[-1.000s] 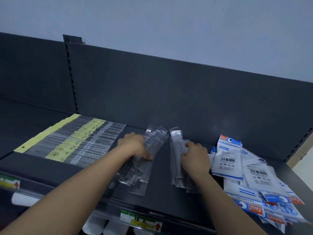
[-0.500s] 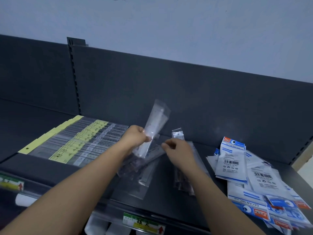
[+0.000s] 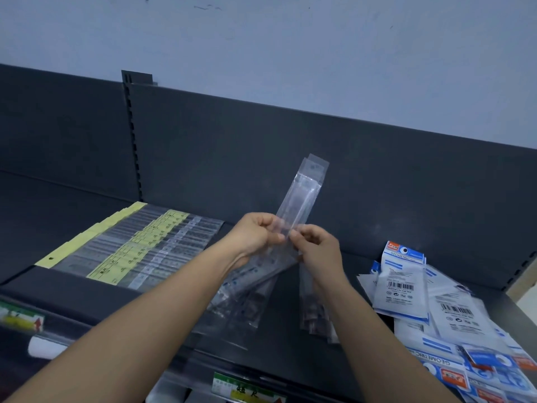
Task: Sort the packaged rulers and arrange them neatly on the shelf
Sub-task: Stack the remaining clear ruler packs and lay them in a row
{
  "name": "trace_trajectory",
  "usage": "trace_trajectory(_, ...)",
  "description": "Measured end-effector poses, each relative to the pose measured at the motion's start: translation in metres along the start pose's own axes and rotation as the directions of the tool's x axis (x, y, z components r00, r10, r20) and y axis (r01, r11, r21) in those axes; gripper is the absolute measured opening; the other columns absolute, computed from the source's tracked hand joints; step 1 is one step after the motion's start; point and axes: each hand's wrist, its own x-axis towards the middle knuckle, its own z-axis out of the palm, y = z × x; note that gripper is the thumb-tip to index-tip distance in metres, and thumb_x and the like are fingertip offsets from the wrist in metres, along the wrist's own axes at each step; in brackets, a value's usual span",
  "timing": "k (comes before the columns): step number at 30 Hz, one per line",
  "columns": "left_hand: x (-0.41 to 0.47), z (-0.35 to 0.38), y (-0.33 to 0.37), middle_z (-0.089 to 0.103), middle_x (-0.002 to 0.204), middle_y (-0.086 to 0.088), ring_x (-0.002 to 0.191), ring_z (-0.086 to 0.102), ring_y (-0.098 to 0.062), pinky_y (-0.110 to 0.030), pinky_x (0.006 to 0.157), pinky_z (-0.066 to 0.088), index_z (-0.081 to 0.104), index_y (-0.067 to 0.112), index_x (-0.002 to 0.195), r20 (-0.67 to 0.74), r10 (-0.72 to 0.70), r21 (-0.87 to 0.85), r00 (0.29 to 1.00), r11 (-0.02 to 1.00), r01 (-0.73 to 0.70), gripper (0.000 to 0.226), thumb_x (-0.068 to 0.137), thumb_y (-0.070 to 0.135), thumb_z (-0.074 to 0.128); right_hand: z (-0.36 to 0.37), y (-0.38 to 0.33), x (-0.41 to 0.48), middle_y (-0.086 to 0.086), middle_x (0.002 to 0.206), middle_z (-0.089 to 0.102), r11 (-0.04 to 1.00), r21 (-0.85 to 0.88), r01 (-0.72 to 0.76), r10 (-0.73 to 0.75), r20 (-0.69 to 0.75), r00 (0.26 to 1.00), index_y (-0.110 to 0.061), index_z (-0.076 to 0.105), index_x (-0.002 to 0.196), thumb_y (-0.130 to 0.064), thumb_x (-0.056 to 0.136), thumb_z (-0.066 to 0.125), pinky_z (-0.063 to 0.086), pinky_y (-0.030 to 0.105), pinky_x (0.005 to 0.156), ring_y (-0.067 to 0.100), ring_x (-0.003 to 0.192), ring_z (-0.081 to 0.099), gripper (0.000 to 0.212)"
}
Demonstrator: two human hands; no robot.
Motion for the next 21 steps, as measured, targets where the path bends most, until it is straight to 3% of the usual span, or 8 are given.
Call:
trace_trajectory(5,0.004,0.008,-0.002,0.049,0.039,0.011,0.036,0.044,0.002,-0.013,0.044,0.041,0.054,0.009,0.066,-0.055,0.045,0.100,0.997,0.994,-0.040,0.031,0.073,-0.017,0.070,-0.009,-0.001,-0.001,0.001,0.074,0.068,0.999,-0.029,0.032,-0.032,-0.002,0.999,-0.017,0.065,0.074,-0.002,0.085,0.068,0.048,0.026,0.067,0.012,0.072,0.061,0.018)
trace_trajectory(13,-0.002,0.018,-0.003,0.063,0.059,-0.005,0.054,0.059,-0.016,-0.028,0.056,0.054,0.064,0.005,0.072,-0.021,-0.002,0.062,1.000,0.998,0.003,0.016,0.080,-0.007,0.070,-0.024,-0.003,-0.006,0.008,0.083,0.072,0.999,0.035,0.027,-0.025,-0.047,0.999,-0.015,0.069,0.081,-0.009,0.085,0.071,0.047,0.013,0.058,0.013,0.073,0.065,0.007)
trace_trajectory(16,-0.004,0.024,-0.004,0.063,0.065,-0.003,0.058,0.060,-0.013,-0.029,0.060,0.055,0.064,0.004,0.079,0.065,0.035,0.253,0.997,0.966,-0.051,0.009,0.085,0.003,0.069,-0.026,-0.003,-0.008,0.002,0.077,0.070,1.000,0.001,0.007,-0.007,-0.027,1.000,-0.013,0.068,0.080,-0.011,0.084,0.072,0.047,0.013,0.057,0.008,0.067,0.064,0.006)
trace_trajectory(18,-0.001,0.023,-0.004,0.061,0.071,-0.002,0.066,0.059,-0.012,-0.031,0.066,0.053,0.065,0.004,0.084,0.116,0.056,0.467,0.992,0.878,-0.104,0.009,0.085,0.011,0.071,-0.029,0.003,-0.003,0.000,0.070,0.065,0.998,-0.059,-0.037,0.033,-0.079,0.996,-0.011,0.067,0.077,-0.011,0.086,0.069,0.048,0.021,0.061,0.011,0.066,0.060,0.009)
trace_trajectory(21,0.005,0.005,-0.001,0.061,0.088,0.002,0.088,0.060,-0.014,-0.026,0.076,0.047,0.069,0.017,0.094,0.063,0.041,0.845,0.997,0.529,-0.075,0.013,0.083,0.024,0.070,-0.041,0.013,0.008,-0.002,0.071,0.064,0.966,-0.230,-0.117,0.063,-0.230,0.971,-0.013,0.065,0.077,-0.013,0.085,0.066,0.047,0.029,0.068,0.016,0.070,0.059,0.008)
